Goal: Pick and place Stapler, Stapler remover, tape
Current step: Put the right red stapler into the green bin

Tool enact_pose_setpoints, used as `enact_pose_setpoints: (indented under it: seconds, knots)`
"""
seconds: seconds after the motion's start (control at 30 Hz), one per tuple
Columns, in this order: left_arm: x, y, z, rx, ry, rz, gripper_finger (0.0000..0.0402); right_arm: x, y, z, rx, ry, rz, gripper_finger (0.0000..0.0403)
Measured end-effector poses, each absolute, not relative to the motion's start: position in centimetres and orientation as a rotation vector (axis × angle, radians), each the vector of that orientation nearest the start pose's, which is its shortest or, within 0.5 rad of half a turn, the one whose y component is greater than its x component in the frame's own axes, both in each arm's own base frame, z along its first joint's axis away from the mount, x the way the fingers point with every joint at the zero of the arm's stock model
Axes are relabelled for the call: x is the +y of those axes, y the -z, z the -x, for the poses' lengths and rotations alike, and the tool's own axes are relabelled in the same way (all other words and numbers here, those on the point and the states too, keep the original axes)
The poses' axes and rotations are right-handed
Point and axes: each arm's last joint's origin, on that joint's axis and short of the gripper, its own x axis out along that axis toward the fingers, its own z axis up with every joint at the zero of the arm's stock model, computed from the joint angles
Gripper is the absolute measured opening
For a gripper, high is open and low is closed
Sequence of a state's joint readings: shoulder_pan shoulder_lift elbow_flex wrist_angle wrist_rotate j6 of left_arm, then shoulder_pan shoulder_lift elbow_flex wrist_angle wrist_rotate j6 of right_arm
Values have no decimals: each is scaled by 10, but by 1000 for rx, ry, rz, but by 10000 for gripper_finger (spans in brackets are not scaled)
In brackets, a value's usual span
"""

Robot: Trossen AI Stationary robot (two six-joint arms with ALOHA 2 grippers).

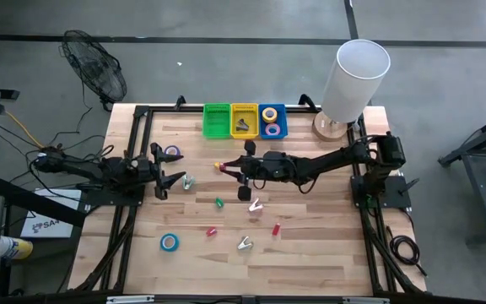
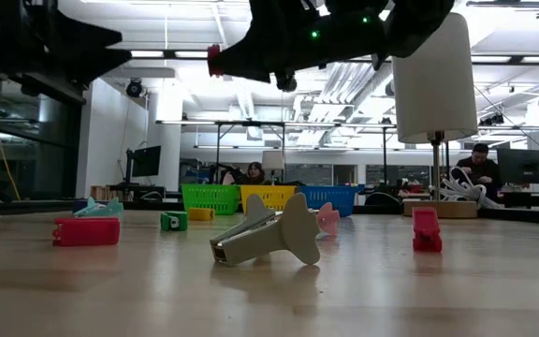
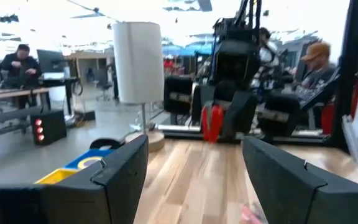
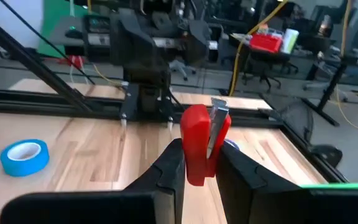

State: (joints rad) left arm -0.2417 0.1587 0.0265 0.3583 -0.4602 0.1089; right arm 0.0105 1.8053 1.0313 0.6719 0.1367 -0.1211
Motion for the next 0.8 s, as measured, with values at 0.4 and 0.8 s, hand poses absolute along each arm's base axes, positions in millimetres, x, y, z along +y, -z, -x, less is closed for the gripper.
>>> enact_pose_setpoints:
  seconds: [0.4,0.8]
  knots:
    - [-15,-210,-131,-191,-248,-101,259,-6,-230,-395,24,36,139,65]
    - [13,-227,-185,-133,-204,-80,259,-6,-229,-395,31,38,152,66]
